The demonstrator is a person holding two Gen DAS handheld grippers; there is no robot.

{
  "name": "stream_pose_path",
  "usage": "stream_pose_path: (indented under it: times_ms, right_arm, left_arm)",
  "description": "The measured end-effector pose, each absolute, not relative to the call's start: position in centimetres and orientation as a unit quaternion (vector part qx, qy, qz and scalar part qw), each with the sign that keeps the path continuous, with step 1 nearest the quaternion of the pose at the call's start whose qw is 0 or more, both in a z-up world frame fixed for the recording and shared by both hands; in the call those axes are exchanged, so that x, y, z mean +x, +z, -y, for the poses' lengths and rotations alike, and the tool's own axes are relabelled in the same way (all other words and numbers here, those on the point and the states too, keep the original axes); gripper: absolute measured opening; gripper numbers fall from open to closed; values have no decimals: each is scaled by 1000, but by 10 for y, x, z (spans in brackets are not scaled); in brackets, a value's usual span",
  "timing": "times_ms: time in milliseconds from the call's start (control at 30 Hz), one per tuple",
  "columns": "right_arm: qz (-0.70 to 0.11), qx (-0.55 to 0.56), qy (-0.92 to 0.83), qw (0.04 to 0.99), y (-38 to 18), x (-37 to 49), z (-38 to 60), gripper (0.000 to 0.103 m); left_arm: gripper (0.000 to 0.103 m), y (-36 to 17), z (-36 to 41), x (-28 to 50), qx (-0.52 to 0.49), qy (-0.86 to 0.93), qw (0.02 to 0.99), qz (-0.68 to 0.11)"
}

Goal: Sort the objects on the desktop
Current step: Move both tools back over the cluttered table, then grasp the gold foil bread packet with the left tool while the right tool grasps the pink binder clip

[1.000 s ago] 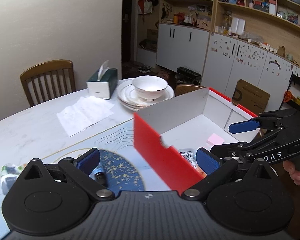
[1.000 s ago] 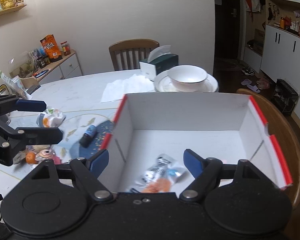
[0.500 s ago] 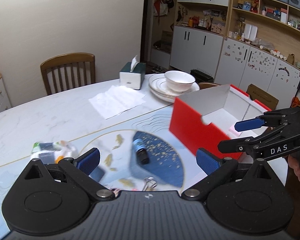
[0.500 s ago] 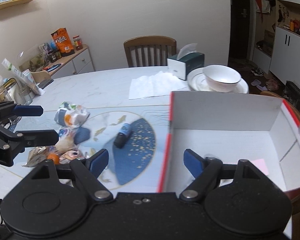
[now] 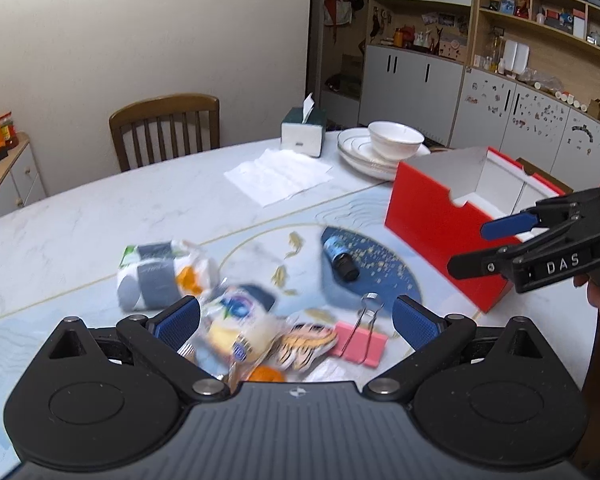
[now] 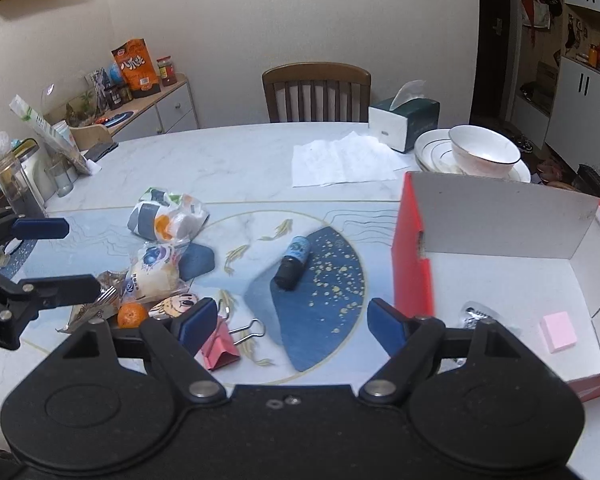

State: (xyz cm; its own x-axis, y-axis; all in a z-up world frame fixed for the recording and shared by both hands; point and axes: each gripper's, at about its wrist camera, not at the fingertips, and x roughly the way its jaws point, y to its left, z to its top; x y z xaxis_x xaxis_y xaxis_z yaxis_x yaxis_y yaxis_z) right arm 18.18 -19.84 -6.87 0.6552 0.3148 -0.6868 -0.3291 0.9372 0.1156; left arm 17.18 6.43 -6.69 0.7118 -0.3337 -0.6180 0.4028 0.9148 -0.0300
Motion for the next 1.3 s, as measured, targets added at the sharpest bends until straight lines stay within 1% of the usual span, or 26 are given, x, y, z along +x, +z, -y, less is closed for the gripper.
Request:
stream_pose_path:
  times_ms: [333,700,1200,1300]
  right_arm:
    - [-395,-26,179,901,-93,184,163,82]
    - [-420,-48,173,890,-124,197,135,82]
    - [-449,-82,171,873,-158,215,112,80]
    - [-449,-78,171,873,-159,217,112,80]
  left_arm:
    - [103,-102,-98,173,67,-186,912,-358]
    - [102,-138,-132,200,74,-176,895,-403]
    - [102,-163,-141,224,68,-186,872,-447]
    - [99,-165,-142,225,64,-183,871,-451]
